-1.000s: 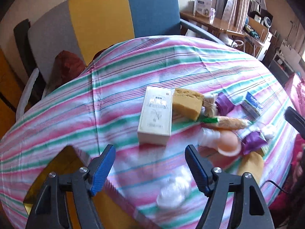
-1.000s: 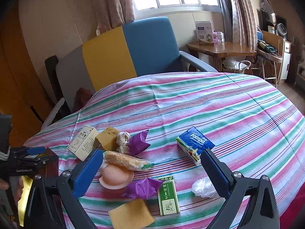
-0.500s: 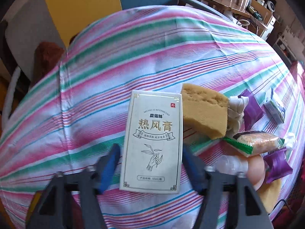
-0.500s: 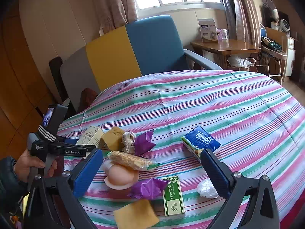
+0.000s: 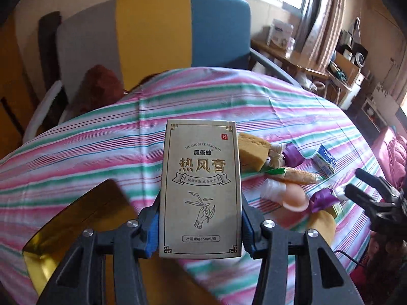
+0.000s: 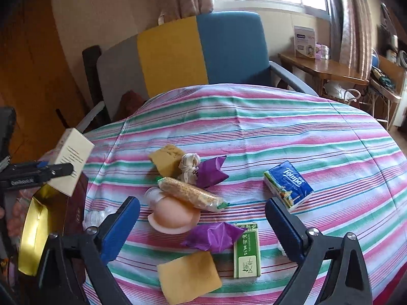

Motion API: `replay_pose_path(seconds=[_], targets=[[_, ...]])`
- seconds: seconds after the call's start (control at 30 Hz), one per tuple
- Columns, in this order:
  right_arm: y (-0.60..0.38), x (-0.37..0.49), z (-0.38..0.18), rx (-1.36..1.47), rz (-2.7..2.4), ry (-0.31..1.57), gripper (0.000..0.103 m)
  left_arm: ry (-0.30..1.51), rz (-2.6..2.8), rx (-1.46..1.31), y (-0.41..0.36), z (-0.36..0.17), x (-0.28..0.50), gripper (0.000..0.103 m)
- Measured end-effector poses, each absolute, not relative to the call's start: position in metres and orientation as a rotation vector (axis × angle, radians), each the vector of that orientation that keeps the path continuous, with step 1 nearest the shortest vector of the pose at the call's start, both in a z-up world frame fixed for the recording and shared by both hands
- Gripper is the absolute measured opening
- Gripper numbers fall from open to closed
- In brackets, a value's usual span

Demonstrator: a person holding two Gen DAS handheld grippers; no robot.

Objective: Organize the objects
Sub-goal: 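Grasp the beige medicine box with the left tool and lift it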

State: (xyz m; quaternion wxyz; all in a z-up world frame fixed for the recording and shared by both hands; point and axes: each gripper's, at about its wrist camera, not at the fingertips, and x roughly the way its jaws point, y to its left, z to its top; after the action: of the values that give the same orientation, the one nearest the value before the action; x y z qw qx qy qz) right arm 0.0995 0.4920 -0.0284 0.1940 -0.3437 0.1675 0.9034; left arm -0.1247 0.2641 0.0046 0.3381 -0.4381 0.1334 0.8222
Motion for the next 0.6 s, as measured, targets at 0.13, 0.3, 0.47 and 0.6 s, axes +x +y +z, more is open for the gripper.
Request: replay_pose_path(seconds=[0.13, 0.3, 0.47, 0.6], targets=[[0.470, 0.087, -0.036, -1.072, 2.598, 0.380, 0.074, 0.301, 2.226, -1.101, 0.214, 0.019, -0.109, 0.051], [0.432, 0.064, -0.036, -1.206, 2.722, 0.391, 0.063, 0.204, 2.310, -1.125, 0.150, 0.016, -0.093, 0.051], [0.384, 0.021, -0.050, -1.346, 2.772, 0.307, 0.064, 0.077, 2.358, -1.213, 0.101, 0.001, -0.088, 0.051], [0.368, -0.010, -0.077, -1.478, 2.730, 0.261, 0.067, -0.005, 2.391, -1.266, 0.066, -0.008, -0.080, 0.051]])
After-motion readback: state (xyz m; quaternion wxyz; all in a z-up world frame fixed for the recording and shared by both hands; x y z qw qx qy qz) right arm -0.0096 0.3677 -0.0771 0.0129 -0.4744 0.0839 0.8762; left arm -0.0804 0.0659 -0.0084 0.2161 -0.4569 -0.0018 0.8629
